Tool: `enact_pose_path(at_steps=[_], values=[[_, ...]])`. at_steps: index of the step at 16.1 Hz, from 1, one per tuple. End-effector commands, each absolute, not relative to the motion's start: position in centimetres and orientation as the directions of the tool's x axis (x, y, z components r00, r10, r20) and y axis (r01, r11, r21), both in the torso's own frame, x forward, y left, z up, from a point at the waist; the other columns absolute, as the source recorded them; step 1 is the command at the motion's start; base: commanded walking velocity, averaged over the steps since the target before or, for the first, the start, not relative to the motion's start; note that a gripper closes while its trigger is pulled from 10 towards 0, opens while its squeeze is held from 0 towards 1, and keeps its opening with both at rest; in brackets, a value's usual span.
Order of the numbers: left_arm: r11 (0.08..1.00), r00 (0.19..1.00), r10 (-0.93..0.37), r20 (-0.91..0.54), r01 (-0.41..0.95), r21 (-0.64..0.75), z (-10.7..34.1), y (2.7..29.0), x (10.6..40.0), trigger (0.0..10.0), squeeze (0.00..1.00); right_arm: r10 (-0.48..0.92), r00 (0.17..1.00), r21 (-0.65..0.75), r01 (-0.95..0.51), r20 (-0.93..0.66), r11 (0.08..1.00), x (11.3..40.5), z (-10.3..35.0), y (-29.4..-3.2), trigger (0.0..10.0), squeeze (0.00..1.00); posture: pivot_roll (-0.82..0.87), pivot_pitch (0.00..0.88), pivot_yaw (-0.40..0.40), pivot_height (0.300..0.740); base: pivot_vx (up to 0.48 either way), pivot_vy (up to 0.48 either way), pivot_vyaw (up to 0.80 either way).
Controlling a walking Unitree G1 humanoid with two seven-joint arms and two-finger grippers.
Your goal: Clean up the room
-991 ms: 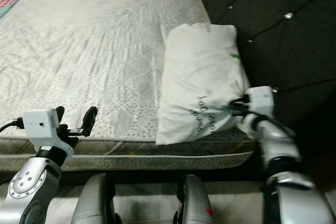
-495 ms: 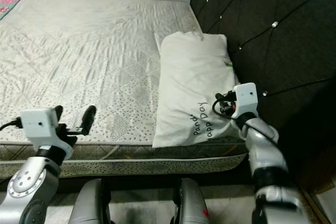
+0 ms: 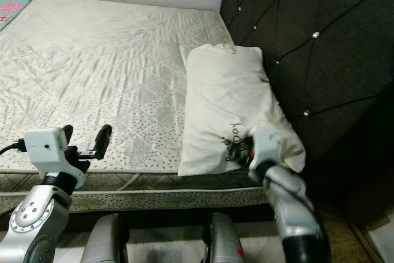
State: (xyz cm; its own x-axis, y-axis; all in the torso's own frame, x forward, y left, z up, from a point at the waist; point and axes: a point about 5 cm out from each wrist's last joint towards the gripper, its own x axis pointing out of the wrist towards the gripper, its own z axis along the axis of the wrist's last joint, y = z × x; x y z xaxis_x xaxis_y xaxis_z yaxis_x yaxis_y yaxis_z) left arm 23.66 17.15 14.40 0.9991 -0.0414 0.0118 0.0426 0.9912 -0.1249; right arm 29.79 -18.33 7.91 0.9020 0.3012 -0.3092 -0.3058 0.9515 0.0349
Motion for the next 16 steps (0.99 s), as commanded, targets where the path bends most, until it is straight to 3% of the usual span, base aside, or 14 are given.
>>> enact_pose_path(at_steps=[1, 3, 6, 16], values=[[0.992, 0.999, -0.032, -0.004, 0.031, -0.123, 14.0, 17.1, 23.7, 10.0, 0.00, 0.308, 0.903, 0.022, -0.316, -0.300, 0.949, 30.0, 8.7, -18.1, 10.0, 1.00, 0.00, 0.000, -0.090, 0.579, 0.000, 0.000, 0.00], [0.992, 1.000, -0.030, 0.002, 0.030, -0.120, 14.1, 17.2, 23.6, 10.0, 0.00, 0.308, 0.906, 0.034, -0.312, -0.290, 0.949, 29.8, 9.2, -17.3, 10.0, 1.00, 0.01, 0.000, -0.091, 0.579, 0.000, 0.000, 0.00], [0.995, 1.000, 0.021, 0.010, -0.020, -0.099, 14.0, 17.8, 23.4, 10.0, 0.00, 0.272, 0.950, 0.082, -0.263, -0.155, 0.961, 29.7, 11.0, -17.0, 10.0, 1.00, 0.02, 0.000, -0.087, 0.579, 0.000, 0.000, 0.00], [0.982, 0.988, 0.153, -0.005, -0.152, -0.112, 13.1, 19.7, 23.8, 10.0, 0.00, 0.163, 0.985, 0.124, -0.156, -0.052, 0.980, 29.5, 12.8, -17.5, 10.0, 1.00, 0.00, 0.000, -0.087, 0.579, 0.000, 0.000, 0.00]])
